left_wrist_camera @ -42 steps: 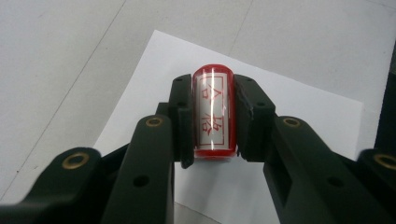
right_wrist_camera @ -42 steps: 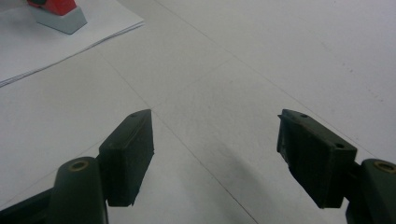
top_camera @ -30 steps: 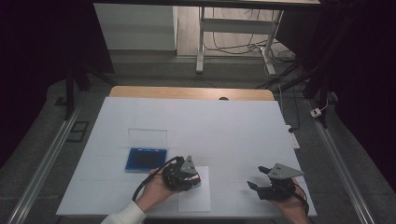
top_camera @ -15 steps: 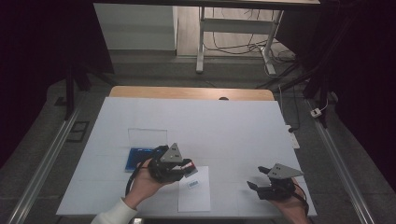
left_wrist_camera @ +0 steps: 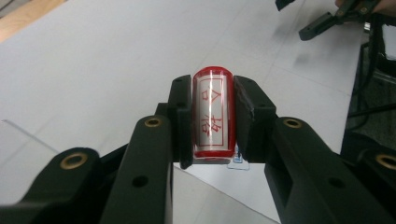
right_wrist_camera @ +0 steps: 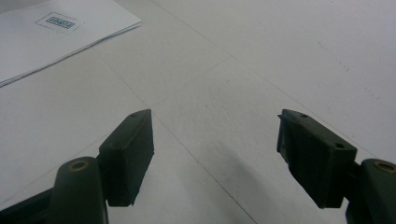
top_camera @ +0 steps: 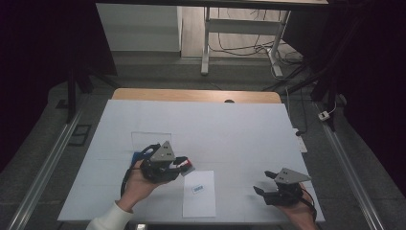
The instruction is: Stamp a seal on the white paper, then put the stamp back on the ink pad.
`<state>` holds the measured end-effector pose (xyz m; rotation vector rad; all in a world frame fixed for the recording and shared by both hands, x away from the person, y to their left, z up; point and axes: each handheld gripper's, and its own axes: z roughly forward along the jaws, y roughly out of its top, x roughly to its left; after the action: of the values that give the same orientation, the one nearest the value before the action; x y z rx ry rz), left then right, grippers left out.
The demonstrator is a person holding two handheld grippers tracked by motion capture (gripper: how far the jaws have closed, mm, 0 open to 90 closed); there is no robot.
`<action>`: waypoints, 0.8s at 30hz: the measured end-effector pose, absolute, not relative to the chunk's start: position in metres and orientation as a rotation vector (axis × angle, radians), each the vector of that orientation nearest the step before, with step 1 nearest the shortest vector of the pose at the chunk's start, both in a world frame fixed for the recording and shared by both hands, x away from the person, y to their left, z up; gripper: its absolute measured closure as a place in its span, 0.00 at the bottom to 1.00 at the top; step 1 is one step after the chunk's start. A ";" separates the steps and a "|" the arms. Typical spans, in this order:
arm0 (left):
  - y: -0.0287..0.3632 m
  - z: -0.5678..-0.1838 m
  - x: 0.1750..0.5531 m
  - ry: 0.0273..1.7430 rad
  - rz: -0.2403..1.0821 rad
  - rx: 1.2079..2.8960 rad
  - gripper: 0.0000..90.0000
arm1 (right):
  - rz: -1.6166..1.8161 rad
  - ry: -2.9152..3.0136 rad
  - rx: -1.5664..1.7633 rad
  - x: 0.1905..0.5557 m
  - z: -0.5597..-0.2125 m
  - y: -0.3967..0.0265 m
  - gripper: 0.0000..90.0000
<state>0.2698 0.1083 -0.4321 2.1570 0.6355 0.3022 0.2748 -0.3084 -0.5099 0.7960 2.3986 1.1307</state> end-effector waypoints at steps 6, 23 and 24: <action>0.118 -0.430 0.270 0.658 0.317 2.142 0.78 | 1.129 2.399 0.800 0.275 -0.510 -0.308 0.30; 0.157 -0.435 0.283 0.798 0.352 2.135 0.78 | 1.121 2.402 0.787 0.275 -0.509 -0.308 0.30; 0.160 -0.437 0.285 0.814 0.353 2.138 0.78 | 1.120 2.404 0.789 0.275 -0.509 -0.308 0.30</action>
<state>0.2849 0.1602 -0.4368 2.1378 0.8142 0.3528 0.2750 -0.3084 -0.5091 0.7891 2.4038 1.1198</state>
